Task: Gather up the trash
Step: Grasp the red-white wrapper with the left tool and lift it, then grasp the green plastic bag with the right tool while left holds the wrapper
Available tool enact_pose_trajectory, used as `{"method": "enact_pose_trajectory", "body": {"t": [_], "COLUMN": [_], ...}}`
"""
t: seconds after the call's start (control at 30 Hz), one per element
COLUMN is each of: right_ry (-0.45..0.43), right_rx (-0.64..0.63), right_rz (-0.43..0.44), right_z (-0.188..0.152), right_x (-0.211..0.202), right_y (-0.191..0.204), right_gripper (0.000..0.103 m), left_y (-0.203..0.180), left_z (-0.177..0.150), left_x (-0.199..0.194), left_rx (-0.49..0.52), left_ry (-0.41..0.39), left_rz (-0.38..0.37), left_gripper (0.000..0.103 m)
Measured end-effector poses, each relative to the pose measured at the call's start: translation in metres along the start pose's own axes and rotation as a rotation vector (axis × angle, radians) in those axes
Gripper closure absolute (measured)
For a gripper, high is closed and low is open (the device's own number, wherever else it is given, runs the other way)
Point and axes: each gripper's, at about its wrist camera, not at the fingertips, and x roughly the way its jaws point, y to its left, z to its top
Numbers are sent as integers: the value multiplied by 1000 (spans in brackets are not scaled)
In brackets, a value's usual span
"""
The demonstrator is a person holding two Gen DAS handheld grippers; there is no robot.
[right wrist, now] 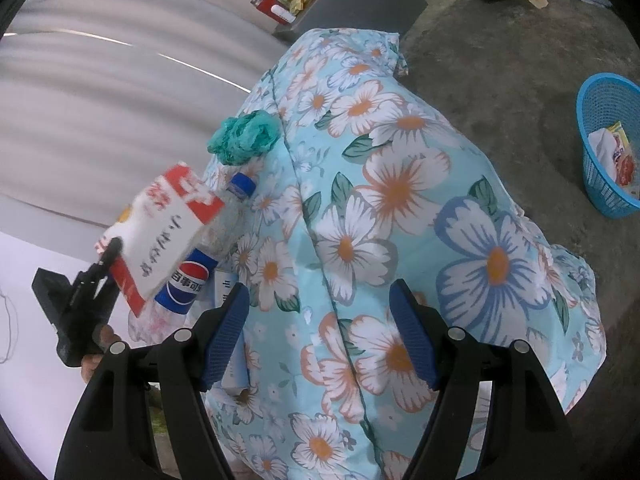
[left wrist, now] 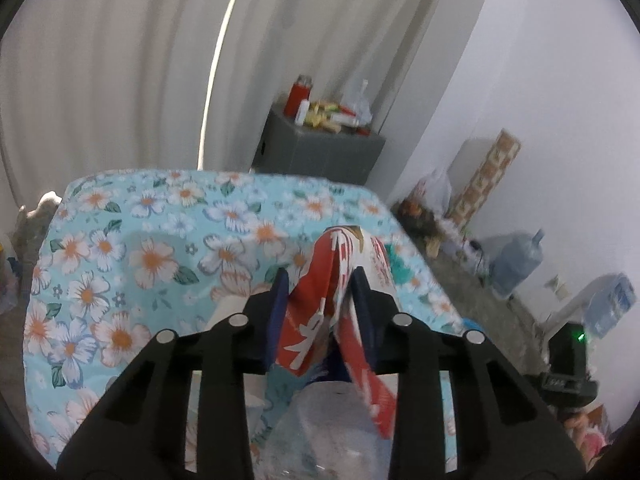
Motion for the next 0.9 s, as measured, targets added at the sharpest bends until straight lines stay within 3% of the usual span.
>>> {"method": "enact_pose_trajectory", "body": {"t": [0.23, 0.47, 0.7, 0.9], "right_ry": [-2, 0, 35, 79], "right_rx": [-7, -31, 52, 166], "right_rz": [2, 77, 254, 253], "right_z": [0, 17, 72, 122], "right_x": [1, 11, 50, 104], "right_y": [3, 20, 35, 34], "right_gripper": [32, 32, 37, 41], "left_y": [4, -4, -6, 0], "left_z": [7, 7, 5, 3], "left_x": [-31, -64, -80, -82], "left_rx": [-12, 57, 81, 65], "left_ry": [-118, -263, -329, -326], "left_rz": [-6, 115, 170, 171], "left_gripper": [85, 89, 89, 89]}}
